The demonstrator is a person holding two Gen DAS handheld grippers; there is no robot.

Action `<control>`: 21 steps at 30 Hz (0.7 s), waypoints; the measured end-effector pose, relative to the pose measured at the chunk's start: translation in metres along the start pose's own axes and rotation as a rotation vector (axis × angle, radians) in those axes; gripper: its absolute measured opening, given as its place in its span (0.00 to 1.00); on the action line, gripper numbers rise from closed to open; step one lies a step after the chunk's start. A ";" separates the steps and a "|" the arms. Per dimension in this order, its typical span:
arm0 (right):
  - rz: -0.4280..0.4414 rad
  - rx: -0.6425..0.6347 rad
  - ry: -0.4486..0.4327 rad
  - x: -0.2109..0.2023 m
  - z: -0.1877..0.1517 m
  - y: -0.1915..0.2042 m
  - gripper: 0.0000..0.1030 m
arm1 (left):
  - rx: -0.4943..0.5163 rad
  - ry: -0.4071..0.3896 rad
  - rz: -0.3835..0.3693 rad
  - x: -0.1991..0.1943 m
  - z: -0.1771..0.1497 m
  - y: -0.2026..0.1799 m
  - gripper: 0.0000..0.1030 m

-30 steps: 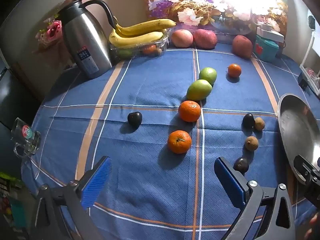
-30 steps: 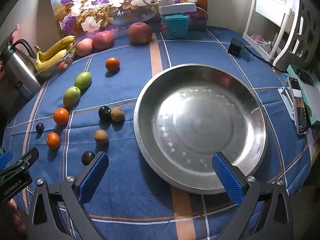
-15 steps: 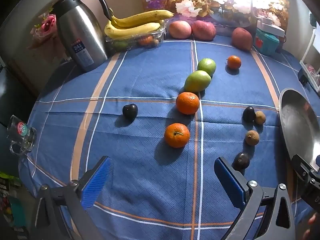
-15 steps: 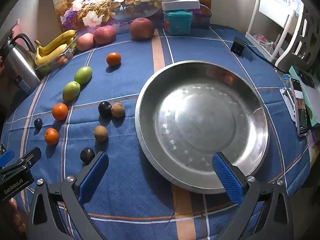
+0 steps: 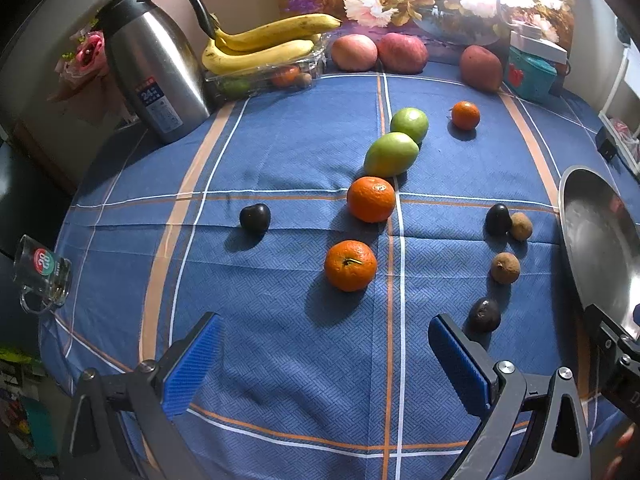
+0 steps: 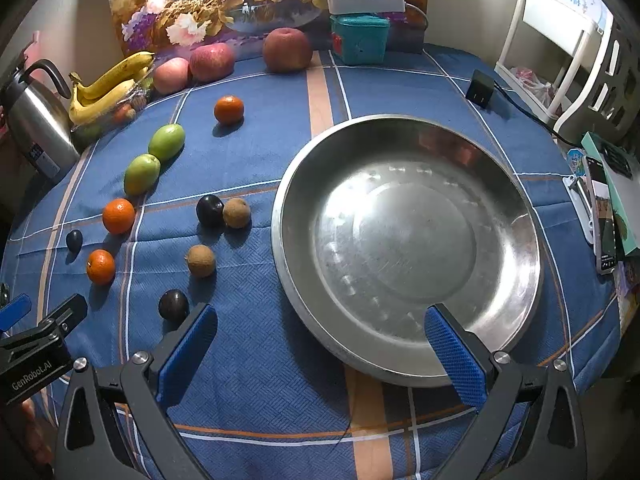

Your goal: Organize fruits

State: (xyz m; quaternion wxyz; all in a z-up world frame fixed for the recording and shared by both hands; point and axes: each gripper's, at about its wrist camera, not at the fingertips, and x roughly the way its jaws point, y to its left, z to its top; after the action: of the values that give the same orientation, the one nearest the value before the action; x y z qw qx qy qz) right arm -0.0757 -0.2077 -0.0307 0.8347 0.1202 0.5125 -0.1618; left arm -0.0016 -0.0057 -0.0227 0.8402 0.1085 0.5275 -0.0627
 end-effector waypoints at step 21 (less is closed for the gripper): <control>-0.001 -0.004 0.006 0.002 -0.001 0.000 1.00 | -0.001 0.007 0.000 0.000 0.005 0.001 1.00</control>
State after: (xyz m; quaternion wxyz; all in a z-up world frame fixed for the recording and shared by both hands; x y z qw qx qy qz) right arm -0.0753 -0.2073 -0.0329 0.8333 0.1190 0.5154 -0.1607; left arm 0.0026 -0.0062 -0.0202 0.8385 0.1085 0.5303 -0.0621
